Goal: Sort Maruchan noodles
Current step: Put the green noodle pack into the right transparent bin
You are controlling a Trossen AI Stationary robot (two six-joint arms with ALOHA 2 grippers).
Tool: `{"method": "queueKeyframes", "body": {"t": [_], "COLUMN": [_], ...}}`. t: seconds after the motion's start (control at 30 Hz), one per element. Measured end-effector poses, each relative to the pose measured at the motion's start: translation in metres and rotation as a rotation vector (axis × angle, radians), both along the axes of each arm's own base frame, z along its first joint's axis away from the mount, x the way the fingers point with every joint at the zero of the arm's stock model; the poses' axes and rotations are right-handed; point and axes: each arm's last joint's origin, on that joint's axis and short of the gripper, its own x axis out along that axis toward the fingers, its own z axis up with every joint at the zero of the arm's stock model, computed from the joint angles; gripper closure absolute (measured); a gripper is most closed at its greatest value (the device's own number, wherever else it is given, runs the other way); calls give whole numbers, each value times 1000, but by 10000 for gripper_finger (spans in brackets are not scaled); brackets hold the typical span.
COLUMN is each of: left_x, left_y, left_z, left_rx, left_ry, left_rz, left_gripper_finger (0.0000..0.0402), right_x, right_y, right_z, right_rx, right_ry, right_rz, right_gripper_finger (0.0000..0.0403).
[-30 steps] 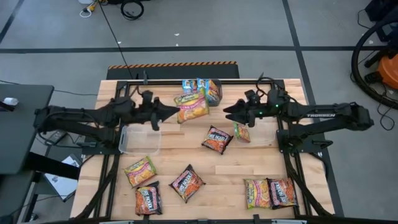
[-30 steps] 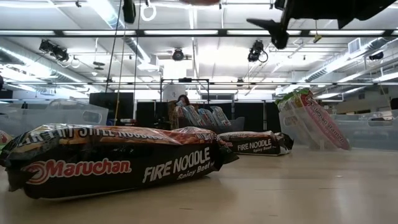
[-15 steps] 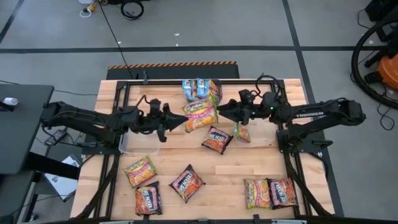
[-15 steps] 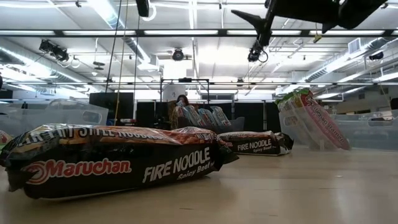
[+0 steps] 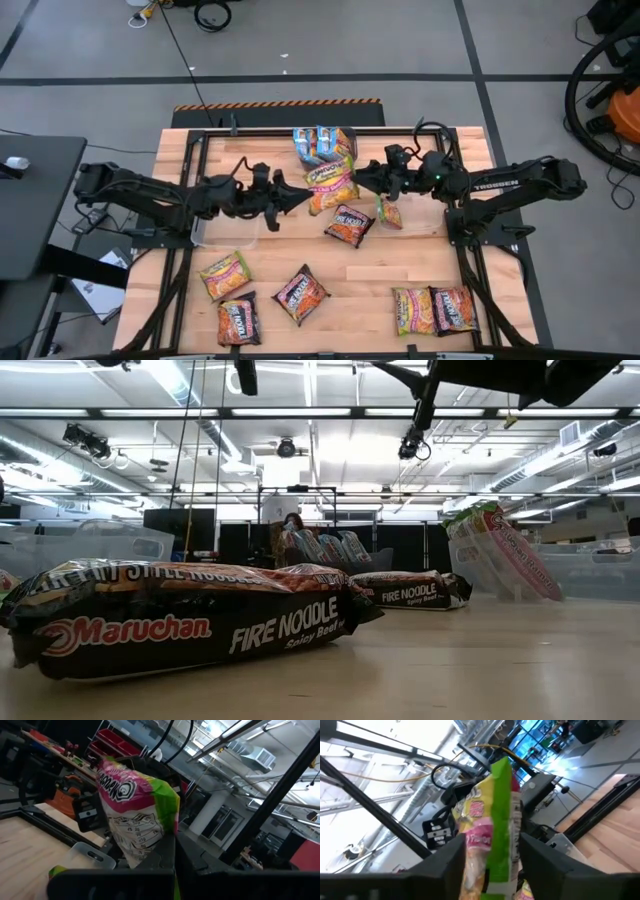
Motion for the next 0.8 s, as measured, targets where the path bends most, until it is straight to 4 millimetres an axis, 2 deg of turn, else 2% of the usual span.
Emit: {"method": "queueKeyframes", "body": {"t": [0.2, 0.43, 0.63, 0.8], "left_x": [0, 0, -14, -52], "left_y": [0, 1, 8, 16], "left_z": [-1, -3, 0, 14], "left_rx": [4, 31, 45, 71], "left_ry": [11, 36, 138, 230], "left_rz": [19, 26, 28, 75], "left_gripper_finger": [396, 351, 270, 202], "right_x": [0, -1, -8, -22], "right_y": [0, 0, -2, -3], "right_z": [1, 1, 4, 9], "right_rx": [6, -3, -42, -70], "right_ry": [-6, -3, 22, 119], "right_rz": [1, -2, 26, 24], "right_gripper_finger": [304, 376, 390, 391]}}
